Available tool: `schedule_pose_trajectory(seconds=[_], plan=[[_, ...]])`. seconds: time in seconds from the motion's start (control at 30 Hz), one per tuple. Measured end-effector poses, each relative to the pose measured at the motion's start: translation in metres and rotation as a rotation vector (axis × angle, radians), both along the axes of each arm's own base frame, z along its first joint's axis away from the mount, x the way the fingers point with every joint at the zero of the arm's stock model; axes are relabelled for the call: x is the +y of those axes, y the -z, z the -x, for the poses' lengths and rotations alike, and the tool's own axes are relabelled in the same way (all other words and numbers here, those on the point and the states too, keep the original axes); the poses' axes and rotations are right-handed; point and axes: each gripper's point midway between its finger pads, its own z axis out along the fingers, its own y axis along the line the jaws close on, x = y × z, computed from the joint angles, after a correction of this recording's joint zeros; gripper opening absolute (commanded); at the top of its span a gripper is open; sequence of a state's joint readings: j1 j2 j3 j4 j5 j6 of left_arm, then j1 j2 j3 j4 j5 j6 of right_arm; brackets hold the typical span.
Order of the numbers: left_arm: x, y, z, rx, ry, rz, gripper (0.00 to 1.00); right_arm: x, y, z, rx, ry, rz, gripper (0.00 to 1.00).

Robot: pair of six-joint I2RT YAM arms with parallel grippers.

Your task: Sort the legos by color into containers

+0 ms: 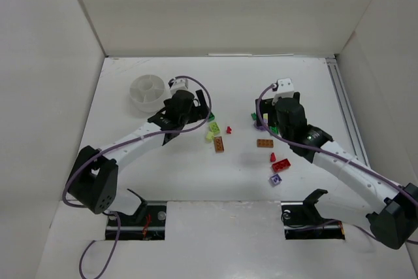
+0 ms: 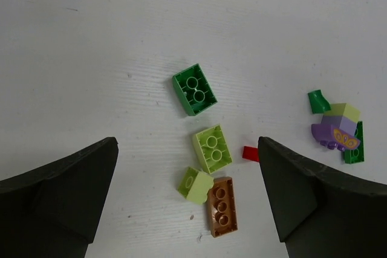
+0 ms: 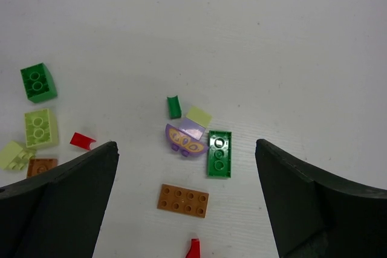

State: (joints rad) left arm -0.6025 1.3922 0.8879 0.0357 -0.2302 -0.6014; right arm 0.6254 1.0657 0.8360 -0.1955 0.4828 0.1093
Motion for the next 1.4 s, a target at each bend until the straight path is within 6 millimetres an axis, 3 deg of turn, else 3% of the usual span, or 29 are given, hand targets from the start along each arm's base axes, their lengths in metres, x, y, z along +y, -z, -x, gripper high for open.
schedule_pose_trajectory(seconds=[0.23,0.43,0.63,0.83,0.9,1.27,1.4], plan=[[-0.018,0.024,-0.023,0.072,-0.024,-0.019,1.0,-0.005,0.005,-0.003,0.006,0.037,0.028,0.99],[-0.03,0.048,-0.031,0.145,-0.058,-0.014,0.94,-0.03,0.006,0.0,0.001,0.173,0.066,0.99],[-0.043,0.058,-0.047,0.182,-0.101,-0.005,0.9,-0.043,-0.001,0.002,-0.024,0.244,0.042,0.99],[-0.045,0.074,-0.057,0.22,-0.152,-0.021,0.87,-0.05,0.01,0.002,0.001,0.24,0.045,0.99],[-0.045,0.08,-0.058,0.237,-0.161,-0.029,0.87,-0.054,0.013,0.002,0.01,0.247,0.045,0.99],[-0.043,0.098,-0.055,0.293,-0.198,-0.065,0.64,-0.064,0.015,-0.002,0.017,0.272,0.031,0.99],[-0.045,0.1,-0.051,0.292,-0.209,-0.1,0.6,-0.065,0.018,-0.001,0.022,0.273,0.035,0.99]])
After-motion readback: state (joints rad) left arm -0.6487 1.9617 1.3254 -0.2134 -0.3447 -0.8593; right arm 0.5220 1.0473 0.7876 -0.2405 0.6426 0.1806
